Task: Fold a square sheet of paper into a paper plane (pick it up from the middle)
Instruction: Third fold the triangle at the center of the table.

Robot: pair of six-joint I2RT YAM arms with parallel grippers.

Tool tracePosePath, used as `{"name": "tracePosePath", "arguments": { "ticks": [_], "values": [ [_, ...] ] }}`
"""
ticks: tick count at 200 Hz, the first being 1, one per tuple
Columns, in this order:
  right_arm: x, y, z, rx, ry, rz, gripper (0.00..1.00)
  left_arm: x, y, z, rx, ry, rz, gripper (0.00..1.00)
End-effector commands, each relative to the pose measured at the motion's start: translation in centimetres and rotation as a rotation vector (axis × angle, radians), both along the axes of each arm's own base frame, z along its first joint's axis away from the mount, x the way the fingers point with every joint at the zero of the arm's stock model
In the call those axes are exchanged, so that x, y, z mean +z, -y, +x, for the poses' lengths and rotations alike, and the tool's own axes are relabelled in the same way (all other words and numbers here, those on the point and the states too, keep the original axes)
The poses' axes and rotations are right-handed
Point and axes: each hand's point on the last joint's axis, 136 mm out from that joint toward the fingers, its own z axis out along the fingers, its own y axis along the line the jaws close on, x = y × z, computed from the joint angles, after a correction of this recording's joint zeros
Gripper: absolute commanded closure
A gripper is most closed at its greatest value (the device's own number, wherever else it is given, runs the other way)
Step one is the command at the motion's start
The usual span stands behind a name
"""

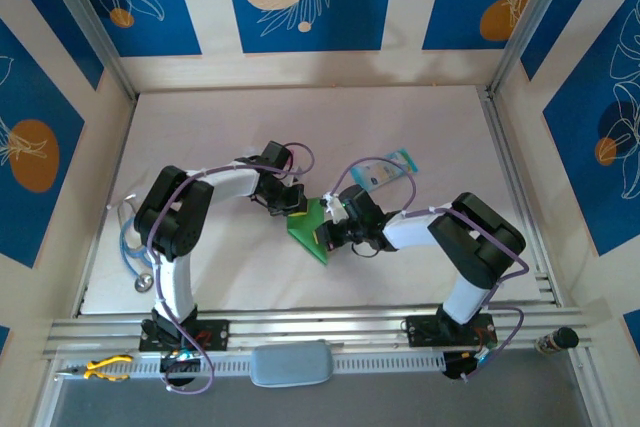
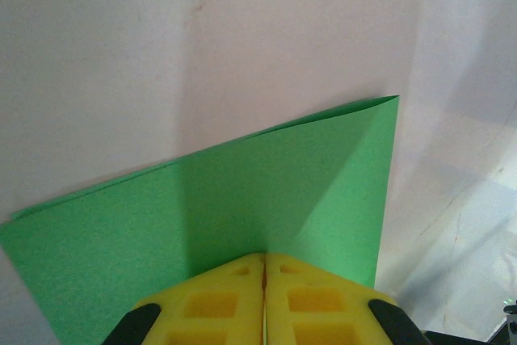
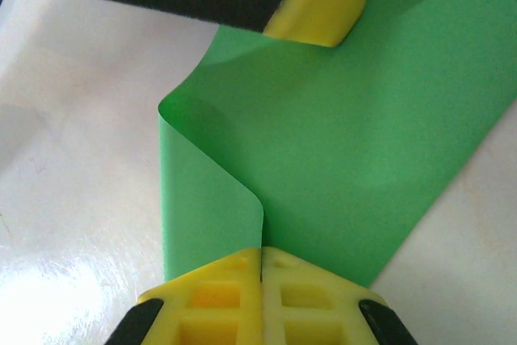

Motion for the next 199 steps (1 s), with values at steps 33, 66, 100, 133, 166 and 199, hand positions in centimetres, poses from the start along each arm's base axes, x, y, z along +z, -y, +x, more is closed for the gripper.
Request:
{"name": "tracePosePath", "arguments": {
  "ticks": [33, 66, 100, 133, 166, 199],
  "values": [
    [0.4, -0.3, 0.0, 0.016, -0.004, 0.006, 0.98, -1.1, -0.8, -1.0, 0.005, -0.028, 0.050, 0.90],
    [0.2, -0.4, 0.1, 0.017, -0.010, 0.000, 0.98, -1.3, -0.8, -1.0, 0.008, -0.032, 0.047, 0.90],
    [0.0, -0.4, 0.0, 0.020, -0.015, -0.002, 0.98, -1.4, -0.9, -1.1, 0.010, -0.034, 0.049, 0.90],
    [-0.5, -0.3, -0.3, 0.019, -0.024, -0.015, 0.98, -1.3, -0.8, -1.1, 0.009, -0.031, 0.046, 0.90],
    [-0.8, 0.0, -0.4, 0.011, -0.030, -0.031, 0.98, -1.3, -0.8, -1.1, 0.010, -0.033, 0.044, 0.90],
    [-1.1, 0.1, -0.4, 0.011, -0.033, -0.043, 0.98, -1.2, -0.7, -1.0, 0.010, -0.030, 0.042, 0.90]
  ]
}}
